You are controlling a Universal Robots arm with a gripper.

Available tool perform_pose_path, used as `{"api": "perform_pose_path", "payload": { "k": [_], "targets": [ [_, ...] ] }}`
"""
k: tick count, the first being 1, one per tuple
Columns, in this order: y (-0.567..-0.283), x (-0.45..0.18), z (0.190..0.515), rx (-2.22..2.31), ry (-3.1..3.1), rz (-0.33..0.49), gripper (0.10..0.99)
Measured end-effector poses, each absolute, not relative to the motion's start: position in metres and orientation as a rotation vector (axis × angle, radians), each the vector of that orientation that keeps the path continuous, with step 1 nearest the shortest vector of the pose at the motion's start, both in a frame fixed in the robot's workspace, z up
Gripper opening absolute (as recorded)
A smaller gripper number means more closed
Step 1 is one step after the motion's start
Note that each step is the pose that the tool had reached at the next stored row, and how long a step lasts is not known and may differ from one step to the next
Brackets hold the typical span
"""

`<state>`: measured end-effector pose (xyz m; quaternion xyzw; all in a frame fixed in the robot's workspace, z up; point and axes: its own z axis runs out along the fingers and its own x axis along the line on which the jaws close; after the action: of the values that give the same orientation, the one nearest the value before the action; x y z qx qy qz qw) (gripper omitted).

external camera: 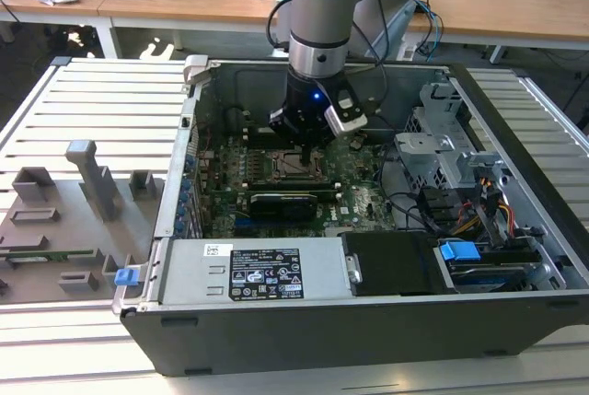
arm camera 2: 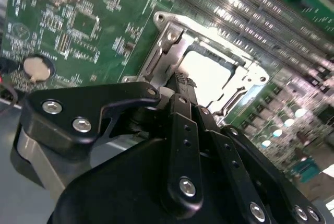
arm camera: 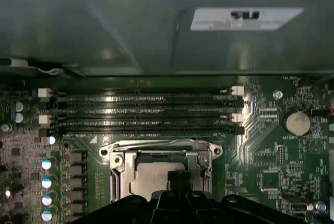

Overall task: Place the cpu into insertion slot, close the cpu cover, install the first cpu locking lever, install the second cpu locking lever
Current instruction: 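Install the first cpu locking lever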

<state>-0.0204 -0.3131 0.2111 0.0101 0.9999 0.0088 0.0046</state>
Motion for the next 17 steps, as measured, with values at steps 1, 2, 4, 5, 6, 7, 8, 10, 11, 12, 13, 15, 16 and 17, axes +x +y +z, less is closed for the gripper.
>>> {"api": "perform_pose_path", "payload": {
  "k": [1, 2, 4, 5, 6, 7, 8, 10, 11, 12, 13, 15, 16, 17],
  "targets": [
    [-0.314, -0.02, 0.211, 0.032, 3.132, 0.027, 0.106],
    [-0.314, -0.02, 0.211, 0.032, 3.132, 0.027, 0.106],
    [-0.314, -0.02, 0.213, 0.032, 3.132, 0.027, 0.106],
    [-0.314, -0.02, 0.215, 0.032, 3.132, 0.027, 0.106],
    [-0.314, -0.02, 0.217, 0.032, 3.132, 0.027, 0.106],
    [-0.314, -0.02, 0.219, 0.032, 3.132, 0.027, 0.106],
    [-0.314, -0.02, 0.22, 0.032, 3.132, 0.027, 0.106],
    [-0.314, -0.02, 0.221, 0.032, 3.132, 0.027, 0.106],
    [-0.314, -0.02, 0.222, 0.032, 3.132, 0.027, 0.106],
    [-0.314, -0.02, 0.224, 0.032, 3.132, 0.027, 0.106],
    [-0.314, -0.02, 0.226, 0.032, 3.132, 0.027, 0.106],
    [-0.314, -0.02, 0.23, 0.032, 3.132, 0.027, 0.106],
    [-0.314, -0.02, 0.232, 0.032, 3.132, 0.027, 0.106],
    [-0.314, -0.02, 0.235, 0.032, 3.132, 0.027, 0.106]
  ]
}}
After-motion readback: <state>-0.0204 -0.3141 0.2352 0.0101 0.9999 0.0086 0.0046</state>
